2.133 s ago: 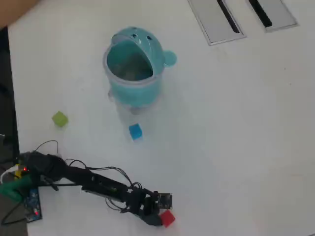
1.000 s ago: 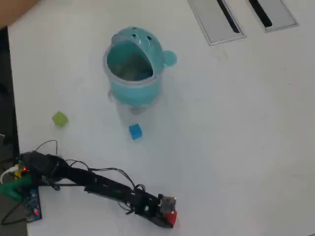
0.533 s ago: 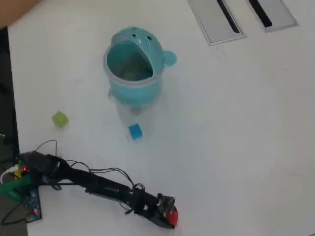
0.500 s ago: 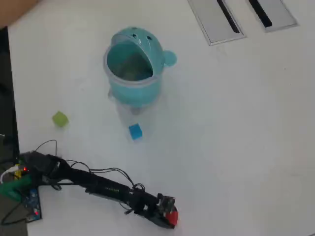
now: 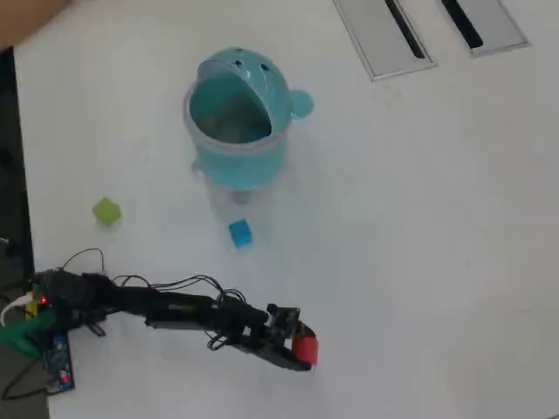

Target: Grasp RGB lego blocks and put them in the bin one by one.

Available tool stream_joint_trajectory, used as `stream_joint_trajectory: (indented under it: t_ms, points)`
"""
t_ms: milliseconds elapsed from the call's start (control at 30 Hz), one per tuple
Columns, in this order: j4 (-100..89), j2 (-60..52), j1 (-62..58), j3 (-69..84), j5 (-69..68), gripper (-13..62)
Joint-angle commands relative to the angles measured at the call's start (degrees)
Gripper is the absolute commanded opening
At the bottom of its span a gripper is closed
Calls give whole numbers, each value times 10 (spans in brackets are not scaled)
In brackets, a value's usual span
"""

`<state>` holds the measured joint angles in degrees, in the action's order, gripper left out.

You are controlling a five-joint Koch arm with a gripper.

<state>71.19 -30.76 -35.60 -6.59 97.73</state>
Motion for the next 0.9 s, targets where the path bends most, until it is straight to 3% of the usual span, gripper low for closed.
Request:
stream_joint_trajectory:
  t_ms: [0, 867]
  points:
    - [17, -67, 8, -51, 0, 120]
    - [107, -207, 29, -51, 0, 120]
